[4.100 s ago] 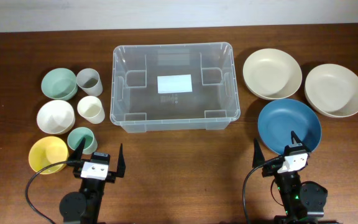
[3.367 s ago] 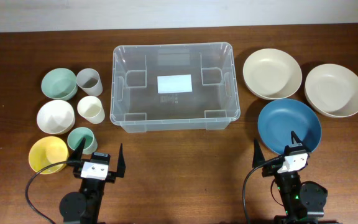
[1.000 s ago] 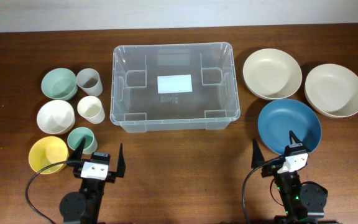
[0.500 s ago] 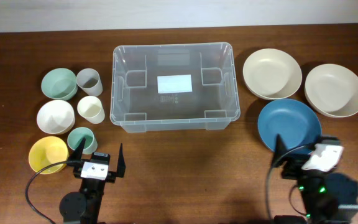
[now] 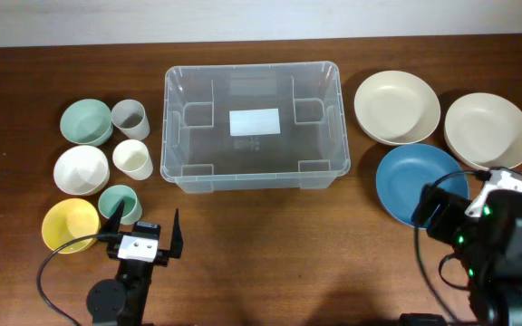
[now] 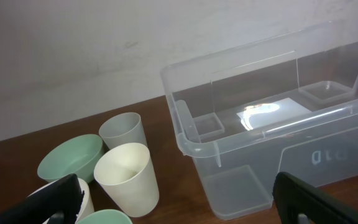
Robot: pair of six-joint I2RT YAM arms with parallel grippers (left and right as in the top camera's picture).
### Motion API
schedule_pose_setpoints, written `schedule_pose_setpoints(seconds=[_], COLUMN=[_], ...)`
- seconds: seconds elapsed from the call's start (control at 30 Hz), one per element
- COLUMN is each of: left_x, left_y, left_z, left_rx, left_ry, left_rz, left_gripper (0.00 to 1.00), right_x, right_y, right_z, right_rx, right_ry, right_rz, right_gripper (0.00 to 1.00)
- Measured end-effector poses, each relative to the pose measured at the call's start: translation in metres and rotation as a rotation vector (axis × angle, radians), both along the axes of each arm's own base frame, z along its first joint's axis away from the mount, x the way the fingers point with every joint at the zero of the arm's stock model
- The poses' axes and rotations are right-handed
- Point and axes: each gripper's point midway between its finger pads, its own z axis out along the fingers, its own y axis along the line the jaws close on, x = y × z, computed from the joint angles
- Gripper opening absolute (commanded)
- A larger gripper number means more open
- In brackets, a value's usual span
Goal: Pack container
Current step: 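Move the right gripper down to the rim of the blue bowl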
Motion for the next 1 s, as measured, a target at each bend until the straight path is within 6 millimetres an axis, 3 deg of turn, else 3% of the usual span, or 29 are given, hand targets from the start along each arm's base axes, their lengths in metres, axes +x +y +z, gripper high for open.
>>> schedule_pose_setpoints(seconds=[0.17, 0.3, 0.67, 0.9, 1.0], left_x=[0.0, 0.0, 0.0, 0.0, 0.0], left_y=[0.0, 0.0, 0.0, 0.0, 0.0], left_z=[0.0, 0.0, 0.0, 0.0, 0.0], left_rx=[0.0, 0.0, 0.0, 0.0, 0.0], left_ry=[0.0, 0.0, 0.0, 0.0, 0.0], left_rz=[0.0, 0.0, 0.0, 0.0, 0.0], left_gripper=[1.0, 1.0, 1.0, 1.0, 1.0], right_x=[-0.006, -0.015, -0.013, 0.016, 0.018], right_y=[-0.044, -0.061, -0.088, -0.094, -0.096], right_z=[-0.02, -0.036, -0.087, -0.11, -0.115], right_rx=[0.088, 0.104, 0.16, 0.203, 0.219], right_ry=[0.057, 0.134, 0.367, 0.392, 0.384], right_rz=[-0.359, -0.47, -0.6, -0.502, -0.486], right_gripper=[0.99, 0.99, 0.99, 0.99, 0.99])
